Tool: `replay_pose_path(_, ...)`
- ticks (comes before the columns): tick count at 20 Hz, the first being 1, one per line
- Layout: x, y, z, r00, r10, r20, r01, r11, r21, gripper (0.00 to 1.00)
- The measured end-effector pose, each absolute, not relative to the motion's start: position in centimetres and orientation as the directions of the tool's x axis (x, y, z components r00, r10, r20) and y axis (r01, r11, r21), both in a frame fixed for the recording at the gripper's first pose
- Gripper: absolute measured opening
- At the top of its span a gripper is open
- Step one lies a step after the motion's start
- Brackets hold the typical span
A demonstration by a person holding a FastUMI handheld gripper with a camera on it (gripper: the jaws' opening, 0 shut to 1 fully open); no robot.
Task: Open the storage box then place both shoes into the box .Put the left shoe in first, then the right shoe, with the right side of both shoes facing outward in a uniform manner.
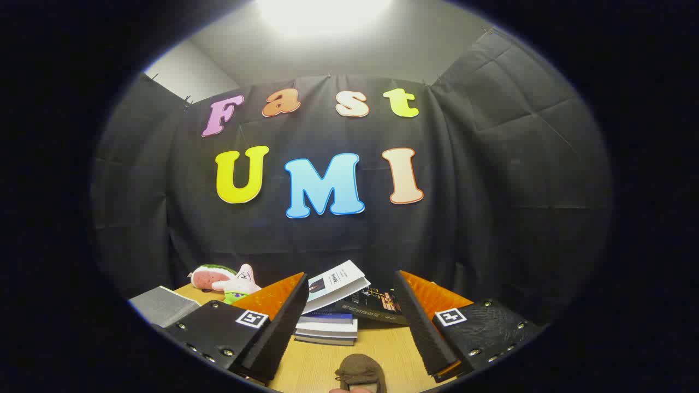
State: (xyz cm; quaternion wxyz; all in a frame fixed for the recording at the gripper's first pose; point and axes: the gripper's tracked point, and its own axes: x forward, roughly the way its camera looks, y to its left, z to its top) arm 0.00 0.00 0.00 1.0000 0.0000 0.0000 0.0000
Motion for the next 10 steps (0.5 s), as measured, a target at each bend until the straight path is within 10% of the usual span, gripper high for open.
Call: replay_pose_path(10, 2.1, -1.5, -0.7, 0.998, -0.04, -0.047, 0.04, 0.999, -0.007, 0.95)
